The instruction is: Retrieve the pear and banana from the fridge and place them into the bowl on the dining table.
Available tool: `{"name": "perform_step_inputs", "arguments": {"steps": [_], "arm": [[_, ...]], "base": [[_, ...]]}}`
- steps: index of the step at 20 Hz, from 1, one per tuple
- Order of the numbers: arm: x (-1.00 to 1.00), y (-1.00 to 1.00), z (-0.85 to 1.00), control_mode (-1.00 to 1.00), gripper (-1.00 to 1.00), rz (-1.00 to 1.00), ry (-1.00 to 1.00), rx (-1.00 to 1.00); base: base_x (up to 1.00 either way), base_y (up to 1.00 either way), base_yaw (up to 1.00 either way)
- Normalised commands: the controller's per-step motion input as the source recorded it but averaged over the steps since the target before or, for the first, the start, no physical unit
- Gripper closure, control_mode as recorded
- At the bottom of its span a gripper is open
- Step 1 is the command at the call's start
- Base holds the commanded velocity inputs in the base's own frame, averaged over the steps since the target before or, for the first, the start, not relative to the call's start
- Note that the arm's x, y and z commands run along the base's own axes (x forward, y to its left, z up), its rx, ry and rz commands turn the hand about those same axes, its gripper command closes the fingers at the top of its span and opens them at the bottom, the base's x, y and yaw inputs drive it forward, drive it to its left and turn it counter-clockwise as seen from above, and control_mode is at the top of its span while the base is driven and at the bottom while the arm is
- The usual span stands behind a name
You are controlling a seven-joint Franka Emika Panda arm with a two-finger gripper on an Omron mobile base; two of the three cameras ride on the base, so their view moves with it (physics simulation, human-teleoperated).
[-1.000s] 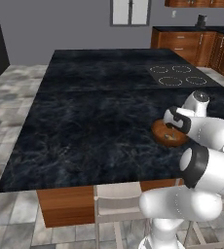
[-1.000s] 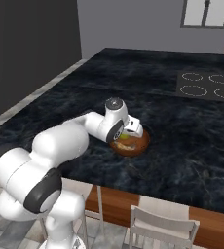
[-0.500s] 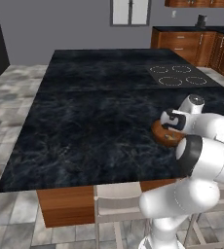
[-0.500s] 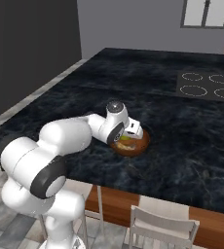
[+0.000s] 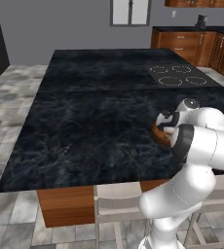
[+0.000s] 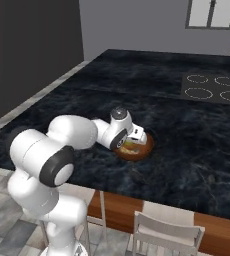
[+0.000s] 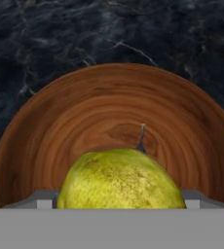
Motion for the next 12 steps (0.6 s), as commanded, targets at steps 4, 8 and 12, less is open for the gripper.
{"name": "perform_step_inputs", "arguments": {"steps": [4,8,12], "arm": [[0.22,-0.11,-0.18,-1.0,1.0,0.0,0.0,0.0],[0.19,-0.14,-0.16,-1.0,1.0,0.0,0.0,0.01],[0.22,-0.07,-0.16,-1.0,1.0,0.0,0.0,0.0]], "base": [[0.0,0.0,0.0],[0.0,0.0,0.0],[0.0,0.0,0.0]]}}
